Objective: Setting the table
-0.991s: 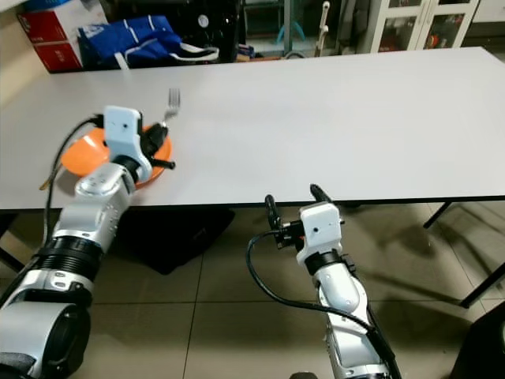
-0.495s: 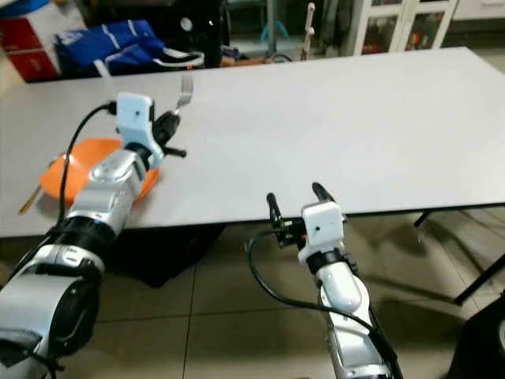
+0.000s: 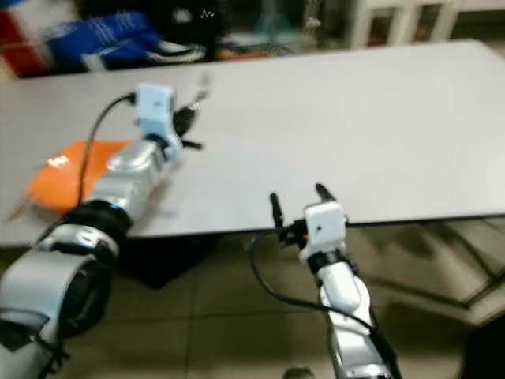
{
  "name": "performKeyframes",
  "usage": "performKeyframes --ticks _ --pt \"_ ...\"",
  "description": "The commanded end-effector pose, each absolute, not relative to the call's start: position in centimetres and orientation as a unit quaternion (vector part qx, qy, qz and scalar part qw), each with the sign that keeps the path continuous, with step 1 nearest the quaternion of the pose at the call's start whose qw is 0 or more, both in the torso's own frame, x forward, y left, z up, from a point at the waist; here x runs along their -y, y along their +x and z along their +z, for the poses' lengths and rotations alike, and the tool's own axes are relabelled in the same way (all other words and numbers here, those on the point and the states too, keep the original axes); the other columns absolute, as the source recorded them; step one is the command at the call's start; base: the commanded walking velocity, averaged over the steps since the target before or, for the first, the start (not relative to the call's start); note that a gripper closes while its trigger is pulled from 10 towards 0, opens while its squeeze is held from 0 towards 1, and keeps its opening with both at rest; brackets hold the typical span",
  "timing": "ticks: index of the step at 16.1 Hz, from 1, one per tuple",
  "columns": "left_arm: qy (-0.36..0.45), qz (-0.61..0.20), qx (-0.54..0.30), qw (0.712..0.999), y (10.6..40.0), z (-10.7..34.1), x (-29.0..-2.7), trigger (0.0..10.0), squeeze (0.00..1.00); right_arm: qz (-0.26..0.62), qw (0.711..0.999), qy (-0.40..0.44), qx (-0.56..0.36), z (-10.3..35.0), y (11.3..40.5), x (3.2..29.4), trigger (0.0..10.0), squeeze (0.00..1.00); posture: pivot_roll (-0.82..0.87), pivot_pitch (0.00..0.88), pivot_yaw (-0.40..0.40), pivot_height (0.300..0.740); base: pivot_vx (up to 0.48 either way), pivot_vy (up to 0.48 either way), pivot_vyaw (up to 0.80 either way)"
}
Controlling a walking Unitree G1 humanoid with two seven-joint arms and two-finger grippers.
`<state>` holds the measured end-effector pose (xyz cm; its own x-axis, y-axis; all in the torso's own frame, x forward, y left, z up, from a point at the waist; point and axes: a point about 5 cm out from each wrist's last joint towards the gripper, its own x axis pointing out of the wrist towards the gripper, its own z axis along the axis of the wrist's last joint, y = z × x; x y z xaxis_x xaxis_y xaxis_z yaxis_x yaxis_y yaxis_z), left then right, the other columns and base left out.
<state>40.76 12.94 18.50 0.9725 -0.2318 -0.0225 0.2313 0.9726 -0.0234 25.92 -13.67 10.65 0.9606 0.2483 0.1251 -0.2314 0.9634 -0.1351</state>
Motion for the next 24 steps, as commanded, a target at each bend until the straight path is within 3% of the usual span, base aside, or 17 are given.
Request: performKeyframes --ticks 1,6,13,24 --pt "-0.021 -0.107 -0.015 0.994 41.1 19.1 -13.0 0.0 0.0 0.127 0.987 -0.063 0.075 10.9 25.9 13.3 10.0 0.0 -0.28 0.002 0.144 0.74 0.0 0.0 0.0" --pt "-0.061 -0.091 -0.054 0.993 41.1 18.2 -13.1 0.0 0.0 0.127 0.987 -0.063 0.076 11.0 25.7 13.3 10.0 0.0 -0.3 0.014 0.148 0.74 0.0 0.0 0.0" --pt "-0.05 -0.134 -0.102 0.984 40.5 16.0 -10.9 0.0 0.0 0.108 0.988 -0.081 0.069 11.4 22.9 14.6 10.0 0.0 -0.39 0.091 0.163 0.74 0.0 0.0 0.0" --pt "-0.053 -0.087 -0.137 0.985 39.5 13.1 -11.6 0.0 0.0 0.095 0.988 -0.118 0.032 12.5 18.8 17.1 10.0 0.0 -0.49 0.212 0.113 0.74 0.0 0.0 0.0"
